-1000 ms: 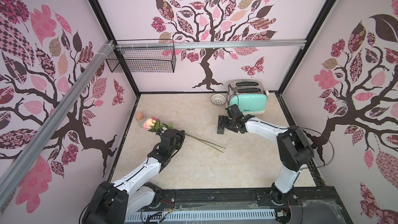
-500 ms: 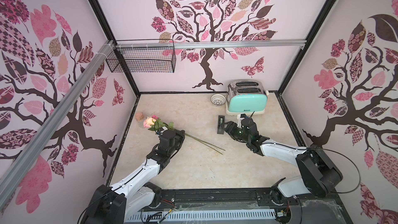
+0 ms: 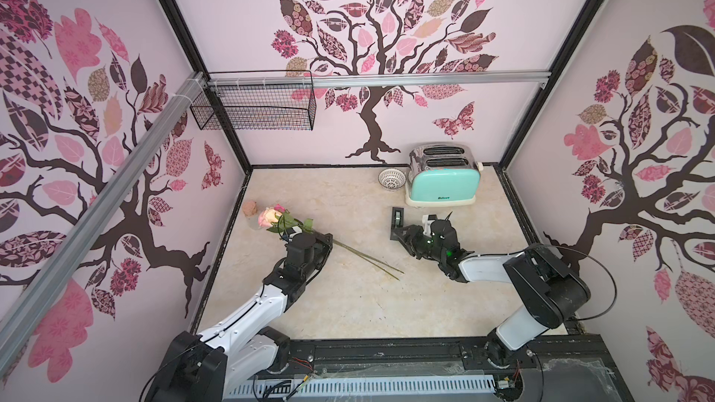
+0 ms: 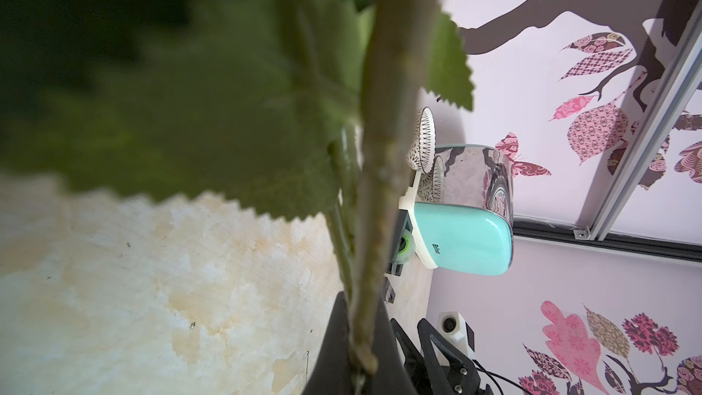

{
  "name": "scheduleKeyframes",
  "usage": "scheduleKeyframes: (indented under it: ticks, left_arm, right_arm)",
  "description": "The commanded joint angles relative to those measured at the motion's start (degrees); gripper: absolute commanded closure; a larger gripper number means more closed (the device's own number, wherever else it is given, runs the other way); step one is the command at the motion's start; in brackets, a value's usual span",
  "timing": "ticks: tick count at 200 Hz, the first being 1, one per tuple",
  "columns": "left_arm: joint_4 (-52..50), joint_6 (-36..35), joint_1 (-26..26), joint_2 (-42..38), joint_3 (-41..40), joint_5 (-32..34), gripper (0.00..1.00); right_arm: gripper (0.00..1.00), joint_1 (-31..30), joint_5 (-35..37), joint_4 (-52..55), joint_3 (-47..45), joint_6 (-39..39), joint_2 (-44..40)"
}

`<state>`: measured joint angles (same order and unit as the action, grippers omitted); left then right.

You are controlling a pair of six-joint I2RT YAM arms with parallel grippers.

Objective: Wrap bouquets with tape
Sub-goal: Pull the tape from the tape cutter.

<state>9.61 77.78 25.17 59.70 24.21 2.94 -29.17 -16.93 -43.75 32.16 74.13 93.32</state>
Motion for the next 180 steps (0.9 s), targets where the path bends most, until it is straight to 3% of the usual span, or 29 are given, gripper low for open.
scheduleKeyframes:
  ticks: [1,43,57,180]
  left_arm:
    - [0.1,-1.3,0.2,-0.5,2.0,-0.2,1.0]
    - [0.1,-1.6,0.2,-0.4,2.2,-0.1,1.0]
    - [0.1,-1.6,0.2,-0.5,2.3,0.0,1.0]
    - [0.1,-1.8,0.1,0.6,2.9,0.1,1.0]
  right_arm:
    - [0.58,0.2,-1.0,-2.6,0.7,2.1,2.5]
    - [0.58,0.4,-0.7,-2.8,1.5,3.1,4.8]
    - [0.64,0.6,-0.6,-2.4,1.9,3.0,5.3]
    - [0.73,1.8,-2.8,-3.6,4.9,3.5,9.3]
